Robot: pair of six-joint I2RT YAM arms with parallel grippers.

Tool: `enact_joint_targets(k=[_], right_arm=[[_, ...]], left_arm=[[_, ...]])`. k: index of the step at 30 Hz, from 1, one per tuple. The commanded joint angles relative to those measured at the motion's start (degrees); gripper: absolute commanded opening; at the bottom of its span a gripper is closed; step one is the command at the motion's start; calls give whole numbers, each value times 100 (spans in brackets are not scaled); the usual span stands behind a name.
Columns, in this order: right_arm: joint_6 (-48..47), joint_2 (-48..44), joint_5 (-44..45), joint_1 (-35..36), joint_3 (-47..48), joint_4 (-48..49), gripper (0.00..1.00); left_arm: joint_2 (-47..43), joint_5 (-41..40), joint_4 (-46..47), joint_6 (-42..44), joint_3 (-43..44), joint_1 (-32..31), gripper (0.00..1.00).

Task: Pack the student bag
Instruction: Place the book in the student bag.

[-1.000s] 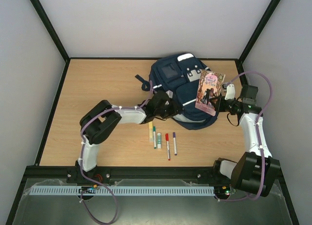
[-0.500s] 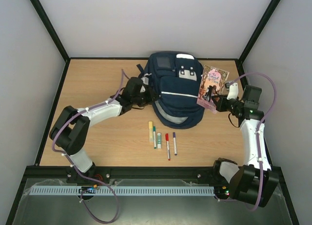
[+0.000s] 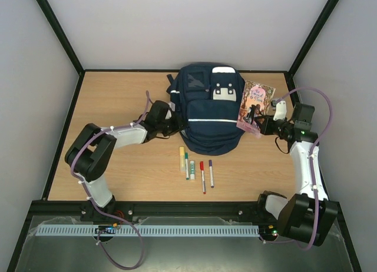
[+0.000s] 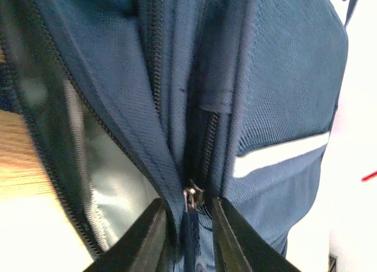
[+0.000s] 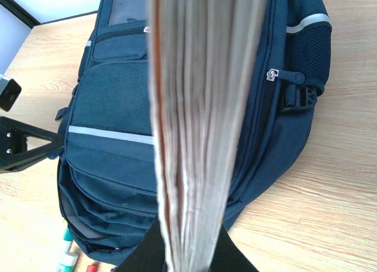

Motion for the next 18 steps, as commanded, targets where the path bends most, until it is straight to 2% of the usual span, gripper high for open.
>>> enact_joint_targets(k=[1, 5, 11, 13, 18], right_arm=[[-37, 53, -169, -24, -54, -27, 1], [-65, 104, -175, -24, -39, -46, 1], [-84, 137, -170, -24, -32, -55, 1], [-83, 152, -170, -24, -29, -63, 1], [-85, 177, -187, -24, -24, -57, 1]], left_arm=[[188, 286, 306, -123, -22, -157, 27], [368, 258, 264, -240, -10, -264, 41], [451, 59, 13, -377, -46, -397, 49], [478, 67, 44, -398, -88, -425, 50], [594, 495, 975, -540, -234, -508, 47]])
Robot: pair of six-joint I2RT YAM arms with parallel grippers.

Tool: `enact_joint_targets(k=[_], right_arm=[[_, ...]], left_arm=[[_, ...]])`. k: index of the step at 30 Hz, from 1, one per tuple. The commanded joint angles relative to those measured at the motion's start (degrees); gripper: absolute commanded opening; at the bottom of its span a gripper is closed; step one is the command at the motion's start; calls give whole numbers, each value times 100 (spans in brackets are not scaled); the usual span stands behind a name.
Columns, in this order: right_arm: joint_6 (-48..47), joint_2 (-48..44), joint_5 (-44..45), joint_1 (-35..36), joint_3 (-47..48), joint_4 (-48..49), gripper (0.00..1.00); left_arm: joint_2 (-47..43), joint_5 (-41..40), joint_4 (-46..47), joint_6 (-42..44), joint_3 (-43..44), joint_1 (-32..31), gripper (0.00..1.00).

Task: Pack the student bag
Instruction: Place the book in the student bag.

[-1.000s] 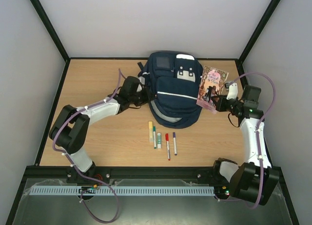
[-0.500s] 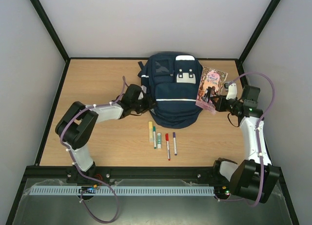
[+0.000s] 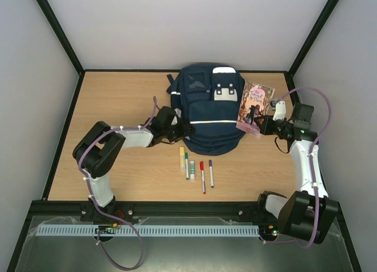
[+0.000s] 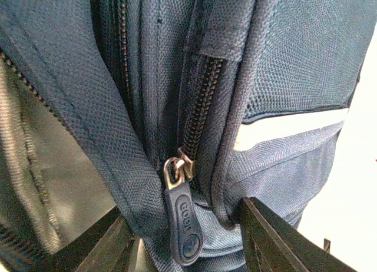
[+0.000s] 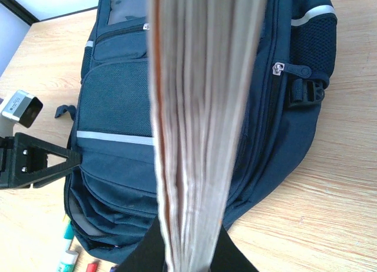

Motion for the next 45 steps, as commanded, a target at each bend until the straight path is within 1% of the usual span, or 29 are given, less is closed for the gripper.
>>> enact_joint_targets(k=[1, 3, 8, 12, 19, 22, 27, 32, 34, 40, 45], right_arm=[[-79, 69, -170, -22, -25, -59, 1], [-79, 85, -165, -24, -28, -59, 1], [-83, 104, -163, -24, -27, -60, 1], [-88, 128, -172, -24, -28, -68, 1], [-73, 154, -201, -24, -32, -60, 1], [-53, 215, -259, -24, -26, -76, 1], [-51, 229, -238, -24, -17, -91, 1], [58, 189, -168, -26, 48, -78, 1], [35, 184, -158, -30, 293, -350, 1], [-140, 47, -8, -33, 1346, -1840, 1], [-327, -79, -213, -33, 1736, -2717, 1]], left_arm=[[223, 442, 800, -208, -168, -152, 47], [348, 511, 1071, -310, -124, -217, 50], [648, 542, 1601, -614, -24, -305, 60], [807, 513, 2062, -826, -48, -322, 61], [884, 598, 3050, -1139, -40, -358, 53], [1018, 643, 3304, -1342, 167, -358, 50], [1172, 622, 3448, -1476, 471, -380, 35], [1023, 561, 3454, -1504, 571, -394, 22], [929, 577, 3313, -1443, 688, -378, 18], [736, 718, 2884, -1342, 1242, -251, 13], [892, 888, 2989, -1785, 1795, -99, 11]])
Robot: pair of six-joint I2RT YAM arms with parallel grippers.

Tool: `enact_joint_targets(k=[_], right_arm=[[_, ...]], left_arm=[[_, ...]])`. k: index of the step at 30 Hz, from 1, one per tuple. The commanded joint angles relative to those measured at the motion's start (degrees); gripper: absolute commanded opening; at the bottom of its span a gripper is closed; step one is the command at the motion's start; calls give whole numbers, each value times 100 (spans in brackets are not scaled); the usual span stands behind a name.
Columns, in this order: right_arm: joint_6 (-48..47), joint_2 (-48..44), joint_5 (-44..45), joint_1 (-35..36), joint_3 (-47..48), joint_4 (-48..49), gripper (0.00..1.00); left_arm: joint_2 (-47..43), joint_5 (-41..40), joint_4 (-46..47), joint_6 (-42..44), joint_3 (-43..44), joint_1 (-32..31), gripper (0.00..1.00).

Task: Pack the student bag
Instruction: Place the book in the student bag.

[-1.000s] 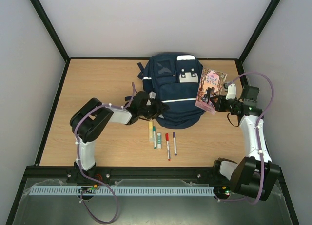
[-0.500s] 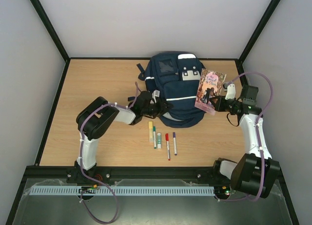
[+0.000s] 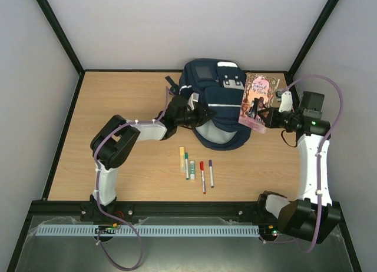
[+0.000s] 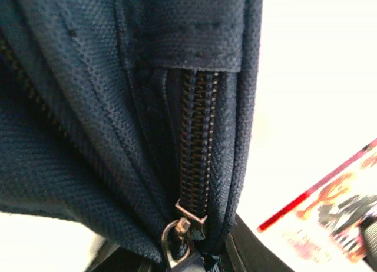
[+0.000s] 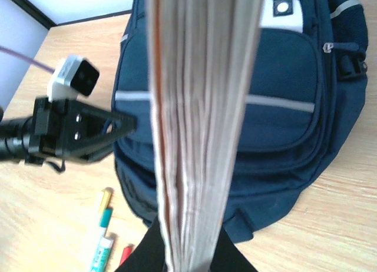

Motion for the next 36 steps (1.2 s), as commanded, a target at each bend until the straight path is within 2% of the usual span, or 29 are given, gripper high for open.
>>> enact_joint_targets(k=[1, 6, 10, 16, 21, 27, 33, 36], right_arm=[[-275, -196, -310, -32, 316, -1266, 1], [-397, -335, -573, -33, 233, -1432, 1], [-652, -384, -1267, -26, -121, -1665, 1], [-1488, 208, -1920, -11, -15, -2243, 1], [-2074, 721, -2396, 162, 229, -2804, 1], [-1607, 1090, -2679, 1108, 220, -2612, 1], [-1008, 1540, -3559, 1610, -455, -2370, 1], [-721, 1457, -3263, 1756, -696, -2105, 1]], left_arm=[[-192, -2, 630, -234, 699, 224, 10], [-118, 93, 596, -475, 1126, 378, 8], [-211, -193, 673, -576, 1184, 430, 6], [-218, -452, 629, -616, 1331, 374, 3], [-285, -670, 953, -800, 1213, 372, 2], [-200, -777, 1033, -929, 1447, 373, 2], [-145, -827, 925, -980, 1859, 410, 2], [-147, -797, 857, -978, 2002, 419, 2]])
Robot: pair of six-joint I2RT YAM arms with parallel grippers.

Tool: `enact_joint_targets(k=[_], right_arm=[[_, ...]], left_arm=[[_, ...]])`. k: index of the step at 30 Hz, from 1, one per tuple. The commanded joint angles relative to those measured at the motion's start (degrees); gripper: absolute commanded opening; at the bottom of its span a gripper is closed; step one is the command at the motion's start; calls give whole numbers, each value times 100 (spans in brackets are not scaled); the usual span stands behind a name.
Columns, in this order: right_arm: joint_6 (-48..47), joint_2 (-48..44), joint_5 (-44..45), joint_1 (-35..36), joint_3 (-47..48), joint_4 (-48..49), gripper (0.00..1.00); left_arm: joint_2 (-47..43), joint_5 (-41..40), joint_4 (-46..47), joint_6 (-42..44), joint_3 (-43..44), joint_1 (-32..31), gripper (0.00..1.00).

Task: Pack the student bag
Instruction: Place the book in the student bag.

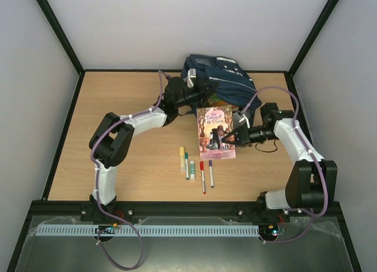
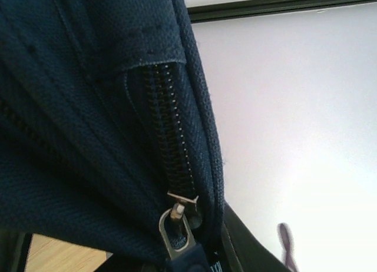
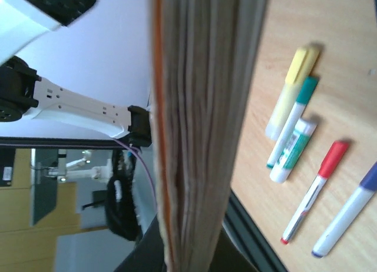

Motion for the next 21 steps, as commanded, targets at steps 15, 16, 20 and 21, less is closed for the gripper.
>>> enact_joint_targets(k=[15, 16, 20, 21], right_arm=[[466, 1332, -379, 76, 211, 386, 1], [448, 1495, -405, 65, 351, 355, 1], [537, 2044, -529, -10, 646, 397, 1], [642, 2151, -530, -40, 678, 472, 1]], left_arm=[[-603, -53, 998, 34, 47, 272, 3], [-630, 40, 945, 55, 43, 296, 3], [-728, 238, 914, 51, -107, 360, 3], [-761, 264, 919, 40, -158, 372, 3]])
